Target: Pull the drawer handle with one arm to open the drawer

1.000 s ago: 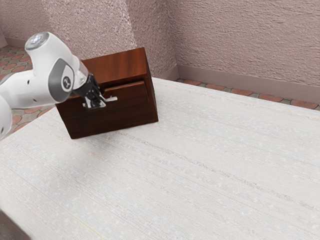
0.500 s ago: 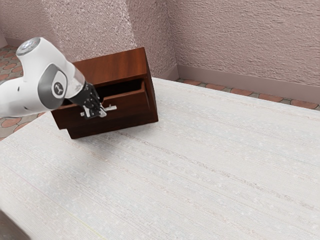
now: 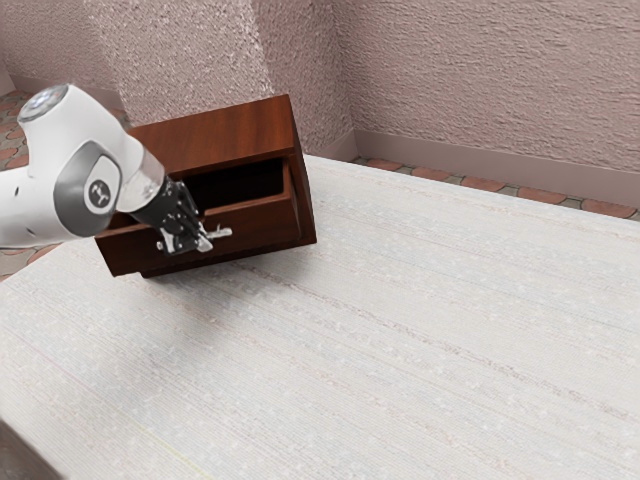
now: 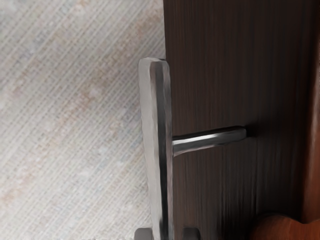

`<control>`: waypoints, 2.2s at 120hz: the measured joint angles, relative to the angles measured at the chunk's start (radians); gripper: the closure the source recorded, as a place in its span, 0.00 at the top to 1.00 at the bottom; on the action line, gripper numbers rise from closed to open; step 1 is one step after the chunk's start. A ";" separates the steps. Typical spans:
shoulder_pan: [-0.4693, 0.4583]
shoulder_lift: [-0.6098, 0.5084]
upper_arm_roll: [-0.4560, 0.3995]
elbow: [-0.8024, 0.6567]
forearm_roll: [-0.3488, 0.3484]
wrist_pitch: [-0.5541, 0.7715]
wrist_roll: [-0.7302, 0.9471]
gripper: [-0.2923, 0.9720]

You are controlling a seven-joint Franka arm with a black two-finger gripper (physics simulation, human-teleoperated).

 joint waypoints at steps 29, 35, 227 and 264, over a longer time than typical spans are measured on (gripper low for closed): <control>-0.009 -0.042 -0.008 -0.040 0.026 -0.002 -0.007 0.15; -0.013 -0.051 -0.007 -0.048 0.028 -0.002 -0.009 0.15; 0.008 -0.259 -0.136 0.112 0.127 -0.227 -0.047 0.70; 0.052 -0.177 -0.100 0.398 0.153 -0.636 0.562 0.73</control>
